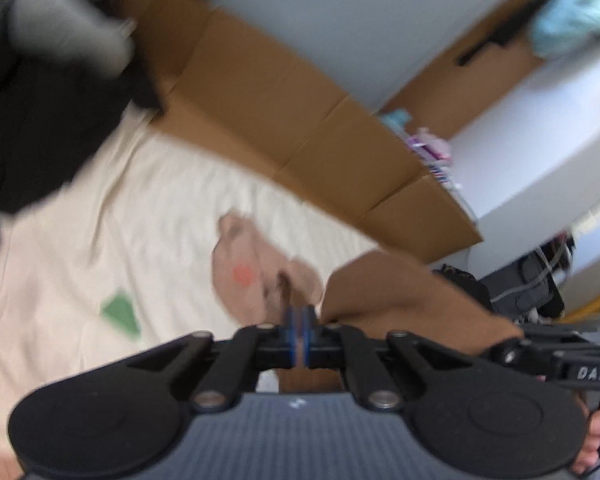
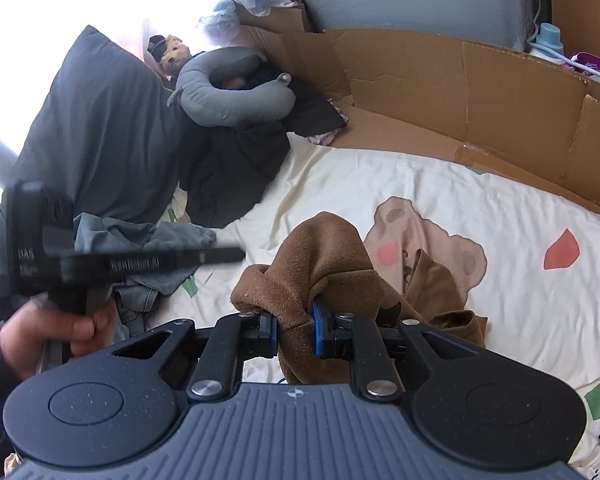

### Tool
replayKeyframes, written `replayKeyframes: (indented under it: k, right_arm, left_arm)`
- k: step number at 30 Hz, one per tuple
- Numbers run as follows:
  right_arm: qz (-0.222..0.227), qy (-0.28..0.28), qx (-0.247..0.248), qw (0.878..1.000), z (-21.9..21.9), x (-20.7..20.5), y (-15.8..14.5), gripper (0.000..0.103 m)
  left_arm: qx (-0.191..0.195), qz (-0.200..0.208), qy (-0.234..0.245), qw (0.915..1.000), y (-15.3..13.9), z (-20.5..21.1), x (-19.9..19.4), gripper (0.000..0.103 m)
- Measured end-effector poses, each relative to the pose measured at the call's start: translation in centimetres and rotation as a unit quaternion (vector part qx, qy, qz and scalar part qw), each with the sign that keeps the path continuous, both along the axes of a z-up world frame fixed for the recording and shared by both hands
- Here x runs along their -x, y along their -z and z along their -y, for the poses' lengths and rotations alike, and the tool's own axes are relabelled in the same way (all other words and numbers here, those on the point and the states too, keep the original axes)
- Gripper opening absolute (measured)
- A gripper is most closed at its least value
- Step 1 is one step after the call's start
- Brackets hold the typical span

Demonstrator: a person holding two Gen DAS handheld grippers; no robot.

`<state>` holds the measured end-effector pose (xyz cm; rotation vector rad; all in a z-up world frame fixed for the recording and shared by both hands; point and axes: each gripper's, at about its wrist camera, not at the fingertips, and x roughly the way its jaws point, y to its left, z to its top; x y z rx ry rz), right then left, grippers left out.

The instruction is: Fold clothes

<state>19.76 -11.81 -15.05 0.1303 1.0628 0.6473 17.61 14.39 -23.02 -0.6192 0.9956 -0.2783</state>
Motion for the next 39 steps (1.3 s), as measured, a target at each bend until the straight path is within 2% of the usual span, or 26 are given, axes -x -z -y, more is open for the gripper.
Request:
replayKeyframes:
  k: [2,6,9,15,20,28,32,34,39]
  right_arm:
    - [0.0,0.003,-0.001,1.0,0.0,-0.1,0.0,0.015]
    - [-0.003,0.006,-0.004,1.0,-0.1,-0.2,0.3,0.015]
    - [-0.003,0.008,-0.005,1.0,0.1,-0.3,0.3,0.015]
    - [-0.005,0.023,-0.01,1.0,1.2,-0.6,0.3,0.015]
    - [-0.005,0.03,-0.015,0.999,1.6,-0.8,0.4,0.015]
    - [-0.005,0.034,-0.015,0.999,1.8,-0.7,0.4,0.015]
    - [-0.006,0.036,-0.017,0.999,2.0,-0.7,0.4,0.015]
    - [-0.007,0.037,-0.018,0.999,2.1,-0.7,0.5,0.015]
    - [-0.008,0.036,-0.019,0.999,2.1,-0.7,0.5,0.015]
  left_arm:
    - [0.017,-0.025,-0.017,0.9994,1.2,0.0,0.6,0.008]
    - [0.049,-0.067,-0.068,0.9942,3.5,-0.3,1.6,0.029]
    - [0.057,-0.078,-0.088,0.9914,4.7,-0.2,1.9,0.039]
    - [-0.011,-0.061,-0.042,0.9972,5.6,2.3,1.9,0.039]
    - [-0.054,-0.03,-0.003,0.9981,5.0,4.3,1.8,0.039]
    - [-0.102,0.012,0.056,0.9931,3.5,7.1,1.7,0.041]
    - [-0.126,0.028,0.077,0.9886,2.9,8.4,2.0,0.047]
    - [-0.14,0.029,0.072,0.9871,3.0,8.7,1.9,0.049]
    - [-0.142,0.027,0.038,0.9887,3.3,8.0,0.9,0.048]
